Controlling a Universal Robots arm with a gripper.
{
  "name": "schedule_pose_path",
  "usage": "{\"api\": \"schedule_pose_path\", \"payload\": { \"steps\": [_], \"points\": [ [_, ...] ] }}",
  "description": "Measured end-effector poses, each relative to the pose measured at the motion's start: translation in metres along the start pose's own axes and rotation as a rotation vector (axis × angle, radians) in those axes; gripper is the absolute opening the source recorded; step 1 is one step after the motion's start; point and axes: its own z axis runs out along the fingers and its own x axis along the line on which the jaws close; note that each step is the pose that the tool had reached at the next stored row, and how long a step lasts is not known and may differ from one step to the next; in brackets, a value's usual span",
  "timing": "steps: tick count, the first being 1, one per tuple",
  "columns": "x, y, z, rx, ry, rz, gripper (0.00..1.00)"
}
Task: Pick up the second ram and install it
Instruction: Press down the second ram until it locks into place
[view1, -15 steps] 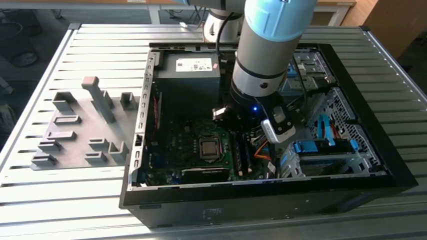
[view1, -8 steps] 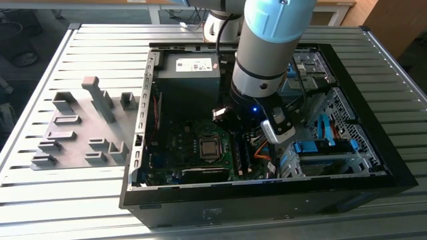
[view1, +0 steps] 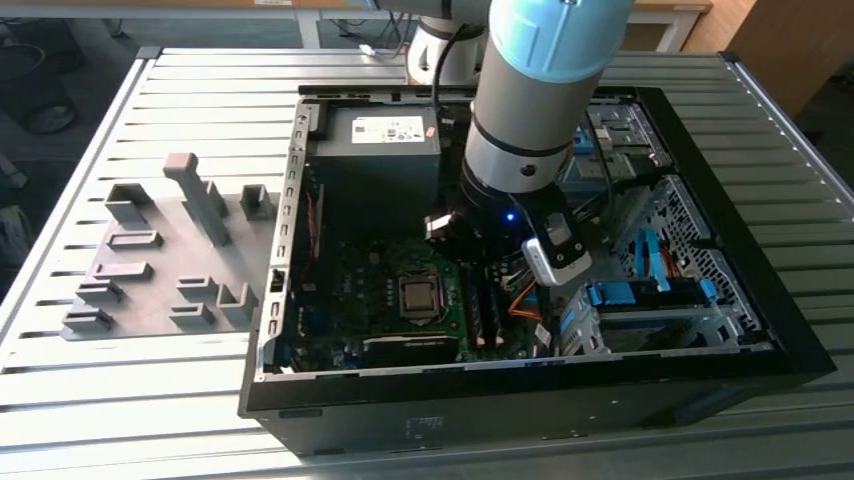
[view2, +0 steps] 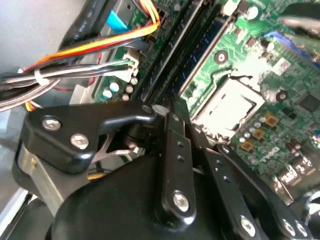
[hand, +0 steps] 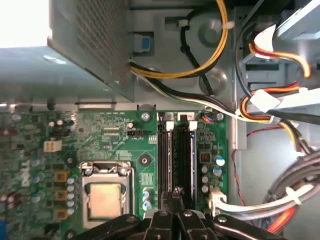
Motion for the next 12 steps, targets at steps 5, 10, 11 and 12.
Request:
{"api": "schedule_pose_path", "payload": {
  "steps": [5, 10, 11, 12],
  "points": [
    [0.0003, 0.0002, -0.0089, 0.0002, 0.0, 0.0, 0.11],
    [0.0003, 0.0002, -0.0091, 0.0004, 0.0, 0.0, 0.11],
    [0.0003, 0.0001, -0.0092, 0.0003, 0.0001, 0.0, 0.11],
    [0.0003, 0.0001, -0.0094, 0.0004, 0.0001, 0.0, 0.11]
  ]
}}
